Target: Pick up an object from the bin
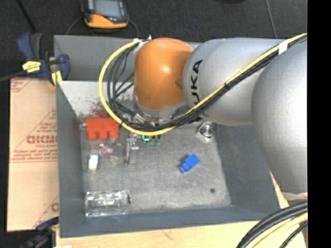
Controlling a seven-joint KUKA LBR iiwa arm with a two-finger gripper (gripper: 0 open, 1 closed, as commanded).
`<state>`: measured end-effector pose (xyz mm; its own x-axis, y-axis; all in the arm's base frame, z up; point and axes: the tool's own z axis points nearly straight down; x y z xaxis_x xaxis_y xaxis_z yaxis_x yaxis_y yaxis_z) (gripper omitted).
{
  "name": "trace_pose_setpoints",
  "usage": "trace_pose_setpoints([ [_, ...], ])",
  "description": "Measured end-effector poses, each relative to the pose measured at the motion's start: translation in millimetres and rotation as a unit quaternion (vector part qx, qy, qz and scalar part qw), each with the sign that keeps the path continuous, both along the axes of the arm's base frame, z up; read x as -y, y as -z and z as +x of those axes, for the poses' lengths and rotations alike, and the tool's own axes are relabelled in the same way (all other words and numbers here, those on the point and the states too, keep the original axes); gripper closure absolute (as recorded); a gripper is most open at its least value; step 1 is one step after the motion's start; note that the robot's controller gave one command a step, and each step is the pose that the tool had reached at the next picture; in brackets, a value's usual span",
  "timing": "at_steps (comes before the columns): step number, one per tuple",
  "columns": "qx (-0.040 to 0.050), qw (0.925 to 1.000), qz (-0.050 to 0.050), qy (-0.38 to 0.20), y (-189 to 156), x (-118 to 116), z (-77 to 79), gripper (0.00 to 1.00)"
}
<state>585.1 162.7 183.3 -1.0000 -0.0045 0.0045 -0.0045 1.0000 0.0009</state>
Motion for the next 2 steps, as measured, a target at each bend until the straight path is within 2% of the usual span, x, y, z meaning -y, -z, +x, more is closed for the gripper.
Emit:
trace_pose_setpoints([
  [1,0.0051,0.987,0.0,-0.161,92.9,7.3,50.9,0.0],
  [2,0.0037,0.9382,0.001,-0.346,112.3,-49.4,26.2,0.0],
])
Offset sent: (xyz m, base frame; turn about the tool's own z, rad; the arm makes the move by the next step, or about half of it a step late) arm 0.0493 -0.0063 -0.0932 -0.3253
